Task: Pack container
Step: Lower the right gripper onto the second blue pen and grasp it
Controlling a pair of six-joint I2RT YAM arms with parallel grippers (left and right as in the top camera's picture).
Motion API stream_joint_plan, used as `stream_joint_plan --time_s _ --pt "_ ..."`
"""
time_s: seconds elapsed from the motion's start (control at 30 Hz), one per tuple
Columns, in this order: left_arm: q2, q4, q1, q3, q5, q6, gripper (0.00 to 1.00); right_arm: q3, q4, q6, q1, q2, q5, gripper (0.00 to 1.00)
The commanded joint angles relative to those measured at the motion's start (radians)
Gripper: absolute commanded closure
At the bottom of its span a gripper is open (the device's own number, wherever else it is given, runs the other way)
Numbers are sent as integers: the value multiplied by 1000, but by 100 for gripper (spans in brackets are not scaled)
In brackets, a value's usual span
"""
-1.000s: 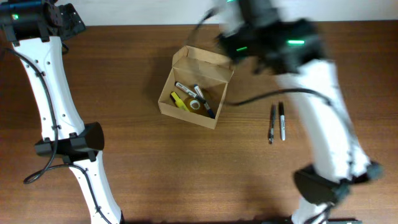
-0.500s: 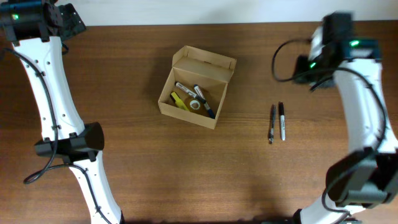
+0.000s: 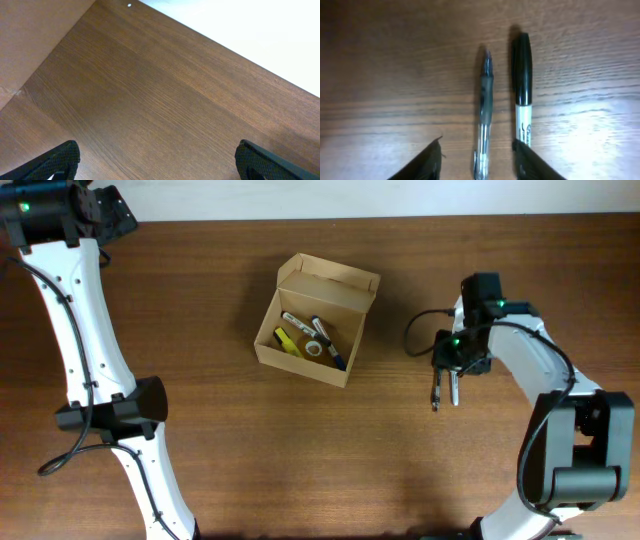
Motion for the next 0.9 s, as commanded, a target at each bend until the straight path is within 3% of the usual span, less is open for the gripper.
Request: stream_joint_plan --time_s 0.0,0.6,0.73,0.87 --pt "18 2 3 -3 0 8 0 -52 41 51 3 3 -6 56" --pt "18 2 3 -3 0 8 0 -179 221 151 45 19 55 60" --pt "18 2 3 -3 0 8 0 -179 221 151 45 42 55 81" --pt "18 2 3 -3 0 8 0 -179 219 151 45 73 55 82"
